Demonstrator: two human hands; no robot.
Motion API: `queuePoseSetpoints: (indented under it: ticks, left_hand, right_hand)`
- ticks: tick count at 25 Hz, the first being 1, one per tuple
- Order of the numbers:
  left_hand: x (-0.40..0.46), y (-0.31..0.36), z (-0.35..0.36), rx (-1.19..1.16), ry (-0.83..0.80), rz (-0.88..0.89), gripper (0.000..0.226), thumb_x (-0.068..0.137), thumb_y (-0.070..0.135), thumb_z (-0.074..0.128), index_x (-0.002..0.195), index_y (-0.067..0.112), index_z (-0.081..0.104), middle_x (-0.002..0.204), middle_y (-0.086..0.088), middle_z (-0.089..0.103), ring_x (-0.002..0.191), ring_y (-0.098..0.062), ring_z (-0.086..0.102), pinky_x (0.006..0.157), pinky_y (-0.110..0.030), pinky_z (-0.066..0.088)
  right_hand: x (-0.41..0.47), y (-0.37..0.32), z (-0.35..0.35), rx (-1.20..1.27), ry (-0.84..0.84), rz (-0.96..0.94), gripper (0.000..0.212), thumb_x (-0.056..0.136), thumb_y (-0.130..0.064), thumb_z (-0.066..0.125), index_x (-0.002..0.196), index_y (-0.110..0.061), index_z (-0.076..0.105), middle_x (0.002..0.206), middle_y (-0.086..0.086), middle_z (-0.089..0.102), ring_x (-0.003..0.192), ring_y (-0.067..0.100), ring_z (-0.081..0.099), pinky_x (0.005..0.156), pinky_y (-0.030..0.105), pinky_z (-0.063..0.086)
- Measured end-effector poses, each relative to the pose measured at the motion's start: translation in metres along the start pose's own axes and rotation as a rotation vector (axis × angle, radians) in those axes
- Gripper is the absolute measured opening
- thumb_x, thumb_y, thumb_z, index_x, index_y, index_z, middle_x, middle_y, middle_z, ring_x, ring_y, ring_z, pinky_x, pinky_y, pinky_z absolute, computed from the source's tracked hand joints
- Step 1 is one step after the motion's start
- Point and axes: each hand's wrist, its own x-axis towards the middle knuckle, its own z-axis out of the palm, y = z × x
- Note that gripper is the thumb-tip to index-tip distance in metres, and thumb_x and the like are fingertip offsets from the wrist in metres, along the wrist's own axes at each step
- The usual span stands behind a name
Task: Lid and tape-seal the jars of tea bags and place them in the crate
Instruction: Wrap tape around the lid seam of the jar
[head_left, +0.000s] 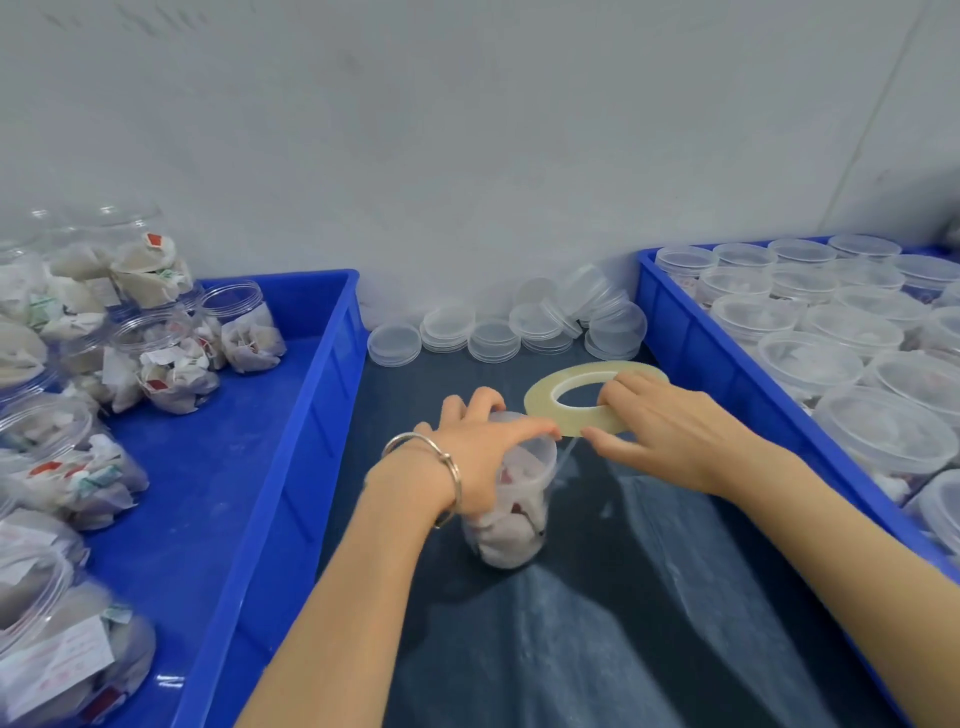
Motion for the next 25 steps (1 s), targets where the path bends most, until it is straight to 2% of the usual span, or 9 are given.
queuePoseSetpoints:
  ticks: [2,4,6,7,10,14,18,22,25]
  left_hand:
    - [0.000,0.009,0.007,0.020,0.019,-0.023,0.077,0.076,0.010,0.056,0.120,0.060,0.019,0.128,0.004,0.018,0.116,-0.024,0.025,0.084,-0.040,0.042]
    - [-0.001,0.017,0.022,-0.083,0.023,-0.049,0.071,0.073,0.040,0.071,0.120,0.051,0.018,0.128,0.004,0.016,0.123,-0.027,0.019,0.090,-0.050,0.044]
    - [0.000,0.028,0.036,-0.133,0.177,-0.108,0.061,0.074,0.070,0.058,0.121,0.045,0.028,0.131,0.003,0.020,0.126,-0.026,0.017,0.092,-0.052,0.041]
    - [0.002,0.032,0.041,-0.112,0.306,-0.129,0.052,0.079,0.071,0.049,0.120,0.042,0.034,0.130,0.003,0.025,0.125,-0.025,0.021,0.091,-0.048,0.042]
    - [0.004,0.026,0.040,-0.244,0.517,-0.064,0.046,0.084,0.053,0.057,0.123,0.033,0.040,0.126,0.008,0.039,0.121,-0.019,0.031,0.091,-0.033,0.039]
    - [-0.001,-0.008,0.015,-0.348,0.296,0.090,0.063,0.081,0.040,0.070,0.133,0.025,0.039,0.131,0.005,0.045,0.121,-0.009,0.037,0.086,-0.014,0.028]
    - [-0.001,-0.015,0.003,-0.278,0.141,0.127,0.062,0.084,0.036,0.069,0.136,0.027,0.036,0.132,0.001,0.042,0.121,-0.012,0.039,0.098,-0.025,0.035]
    - [-0.003,-0.017,-0.004,-0.340,0.070,0.149,0.053,0.084,0.022,0.067,0.129,0.030,0.041,0.131,0.005,0.039,0.123,-0.010,0.036,0.098,-0.027,0.035]
    - [-0.001,-0.002,0.006,-0.385,0.142,-0.010,0.044,0.081,0.014,0.058,0.116,0.035,0.043,0.122,0.013,0.039,0.137,-0.018,0.023,0.105,-0.049,0.029]
  right_hand:
    - [0.001,-0.008,0.003,-0.027,-0.010,0.012,0.045,0.091,-0.059,0.027,0.090,-0.016,0.043,0.092,-0.008,0.042,0.084,0.013,0.038,0.059,0.029,0.035]
    - [0.000,-0.013,0.007,-0.056,-0.021,0.018,0.043,0.093,-0.060,0.025,0.091,-0.019,0.037,0.094,-0.009,0.036,0.094,0.014,0.037,0.064,0.029,0.033]
    - [-0.001,-0.015,0.009,-0.060,-0.025,0.025,0.041,0.094,-0.059,0.023,0.094,-0.020,0.035,0.096,-0.010,0.031,0.097,0.013,0.036,0.066,0.029,0.032]
    - [-0.001,-0.016,0.009,-0.063,-0.031,0.028,0.040,0.094,-0.059,0.022,0.095,-0.021,0.035,0.096,-0.010,0.030,0.096,0.012,0.034,0.066,0.029,0.031]
    - [0.000,-0.016,0.007,-0.040,-0.046,0.031,0.039,0.094,-0.058,0.024,0.093,-0.020,0.033,0.097,-0.011,0.032,0.096,0.011,0.034,0.067,0.028,0.030]
    - [-0.001,-0.016,0.008,0.046,-0.038,-0.035,0.040,0.095,-0.055,0.028,0.098,-0.018,0.041,0.101,-0.008,0.041,0.098,0.012,0.037,0.063,0.027,0.027]
    - [0.000,-0.009,0.004,0.086,-0.038,-0.073,0.033,0.091,-0.054,0.032,0.100,-0.024,0.041,0.104,-0.012,0.046,0.102,0.009,0.038,0.056,0.023,0.026]
    - [0.006,-0.016,0.007,0.096,-0.010,-0.020,0.038,0.092,-0.058,0.035,0.101,-0.023,0.046,0.105,-0.014,0.046,0.101,0.007,0.038,0.059,0.024,0.027]
    - [0.010,-0.030,0.015,0.055,0.056,0.025,0.038,0.093,-0.057,0.036,0.096,-0.020,0.043,0.098,-0.012,0.041,0.099,0.012,0.039,0.070,0.028,0.032]
